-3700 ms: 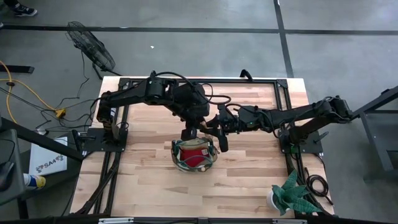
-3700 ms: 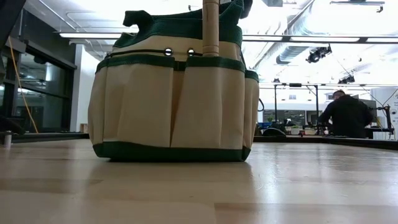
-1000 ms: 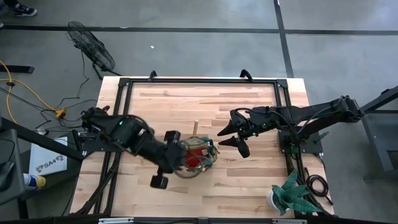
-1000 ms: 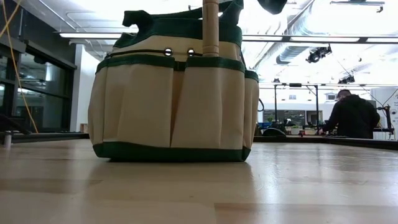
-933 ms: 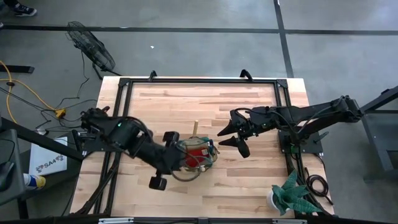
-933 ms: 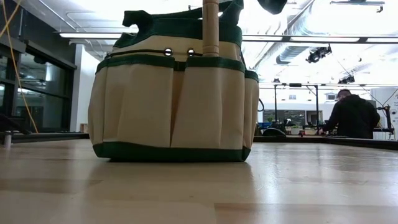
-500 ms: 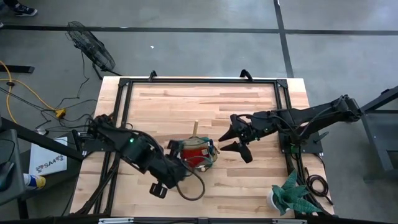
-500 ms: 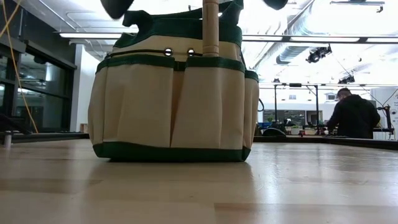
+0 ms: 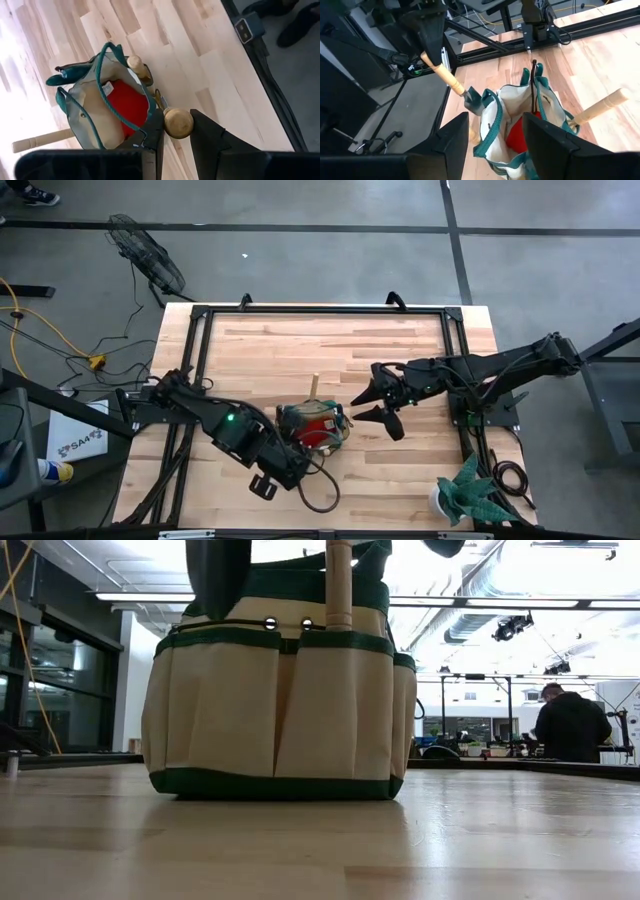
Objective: Pick & Place Garden tools in Gardening bag
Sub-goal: Put the light brown trowel into the white gardening bag
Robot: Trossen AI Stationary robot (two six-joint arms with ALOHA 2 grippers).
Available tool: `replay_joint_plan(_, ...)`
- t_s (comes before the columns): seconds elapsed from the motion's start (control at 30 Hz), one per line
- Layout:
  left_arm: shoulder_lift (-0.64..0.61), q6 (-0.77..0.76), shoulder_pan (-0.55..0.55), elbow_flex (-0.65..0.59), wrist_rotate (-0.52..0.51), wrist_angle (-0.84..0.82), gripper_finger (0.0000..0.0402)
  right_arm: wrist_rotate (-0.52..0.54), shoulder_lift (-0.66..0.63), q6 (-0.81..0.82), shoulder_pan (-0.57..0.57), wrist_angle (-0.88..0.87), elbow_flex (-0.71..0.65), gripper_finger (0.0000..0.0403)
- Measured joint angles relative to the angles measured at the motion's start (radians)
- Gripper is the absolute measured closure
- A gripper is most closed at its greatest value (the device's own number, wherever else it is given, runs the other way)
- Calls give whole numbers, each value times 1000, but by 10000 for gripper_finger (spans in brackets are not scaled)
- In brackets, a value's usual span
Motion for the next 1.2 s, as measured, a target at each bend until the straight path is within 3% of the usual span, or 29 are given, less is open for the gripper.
replay_joint_plan(0.6,19,-38,33,-5,-6,-1,341,27,0,0,0,2,0,227)
replay_joint_plan(1.2,23,-63,84,-192,11,105,341,26,0,7,0,4,0,227)
